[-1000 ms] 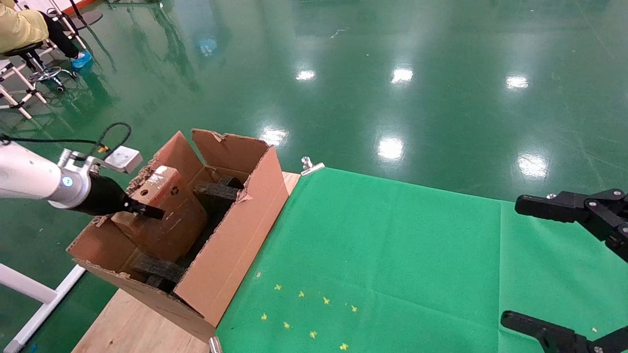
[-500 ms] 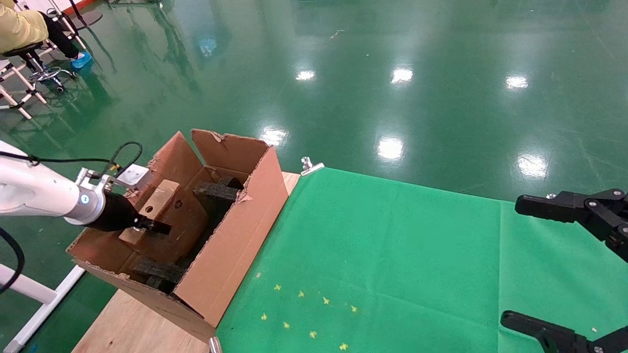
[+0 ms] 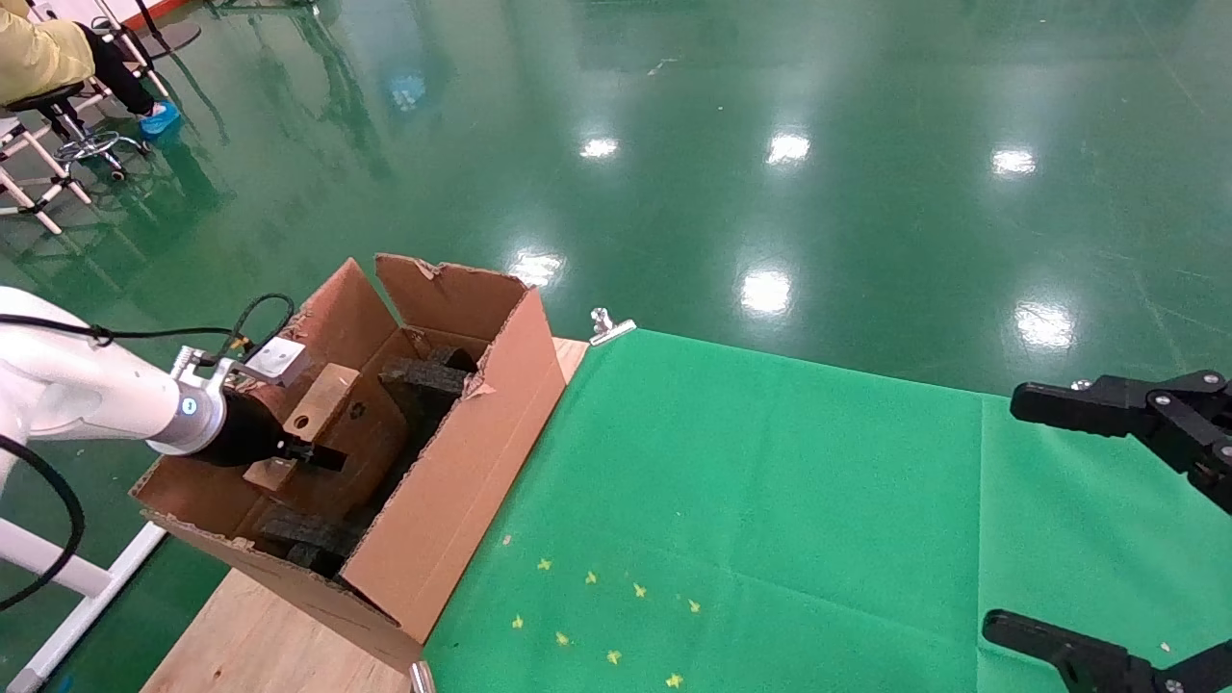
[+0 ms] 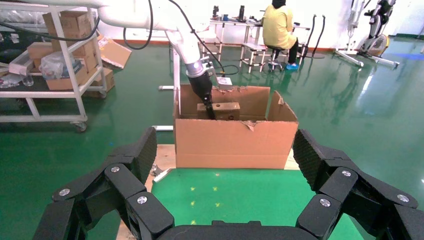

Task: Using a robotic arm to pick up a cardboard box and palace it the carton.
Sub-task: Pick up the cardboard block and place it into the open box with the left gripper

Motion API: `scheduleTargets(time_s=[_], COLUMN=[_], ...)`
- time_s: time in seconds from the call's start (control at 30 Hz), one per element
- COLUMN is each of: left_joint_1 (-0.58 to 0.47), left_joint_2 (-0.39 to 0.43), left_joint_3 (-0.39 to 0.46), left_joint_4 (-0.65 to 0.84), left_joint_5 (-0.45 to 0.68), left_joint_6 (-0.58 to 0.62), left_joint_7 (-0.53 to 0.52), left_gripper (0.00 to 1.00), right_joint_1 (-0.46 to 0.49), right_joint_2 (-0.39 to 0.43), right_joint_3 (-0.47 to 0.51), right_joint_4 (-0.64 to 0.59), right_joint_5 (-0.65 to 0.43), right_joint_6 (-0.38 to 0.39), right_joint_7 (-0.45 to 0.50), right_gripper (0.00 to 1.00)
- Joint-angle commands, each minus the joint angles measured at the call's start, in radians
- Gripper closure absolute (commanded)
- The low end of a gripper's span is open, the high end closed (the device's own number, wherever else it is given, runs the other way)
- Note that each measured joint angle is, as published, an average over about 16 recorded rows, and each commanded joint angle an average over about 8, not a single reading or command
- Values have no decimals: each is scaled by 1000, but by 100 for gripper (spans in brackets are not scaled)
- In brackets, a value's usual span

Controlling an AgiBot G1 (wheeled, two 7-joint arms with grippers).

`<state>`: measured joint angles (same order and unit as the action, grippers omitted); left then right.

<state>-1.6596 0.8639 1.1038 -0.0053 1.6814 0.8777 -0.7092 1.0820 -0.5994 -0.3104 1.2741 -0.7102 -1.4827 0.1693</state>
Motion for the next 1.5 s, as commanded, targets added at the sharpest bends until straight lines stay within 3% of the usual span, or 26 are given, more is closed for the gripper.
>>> scheduleTargets(time_s=[0.03, 0.13, 0.2, 0.4, 0.47, 1.5], left_joint_1=[5, 14, 19, 32, 34, -46], left_joint_2=[5, 12, 15, 21, 22, 28], left_joint_3=[0, 0, 0, -1, -1, -4], left_joint_4=[3, 5, 5, 7, 8, -8], left_joint_5=[0, 0, 0, -2, -2, -7], left_joint_6=[-8, -34, -49, -81, -87, -46], left_joint_7=[-3, -7, -8, -10, -10, -26], left_gripper=[100, 100, 90, 15, 0, 0], right_joint_1=[0, 0, 0, 0, 0, 0], right_joint_2=[0, 0, 0, 0, 0, 0], right_joint_3=[0, 0, 0, 0, 0, -1], right_joint_4=[0, 0, 0, 0, 0, -1], right_joint_5=[0, 0, 0, 0, 1, 1], right_joint_6=[0, 0, 0, 0, 0, 0], right_joint_7=[0, 0, 0, 0, 0, -1], right_gripper=[0, 0, 0, 0, 0, 0])
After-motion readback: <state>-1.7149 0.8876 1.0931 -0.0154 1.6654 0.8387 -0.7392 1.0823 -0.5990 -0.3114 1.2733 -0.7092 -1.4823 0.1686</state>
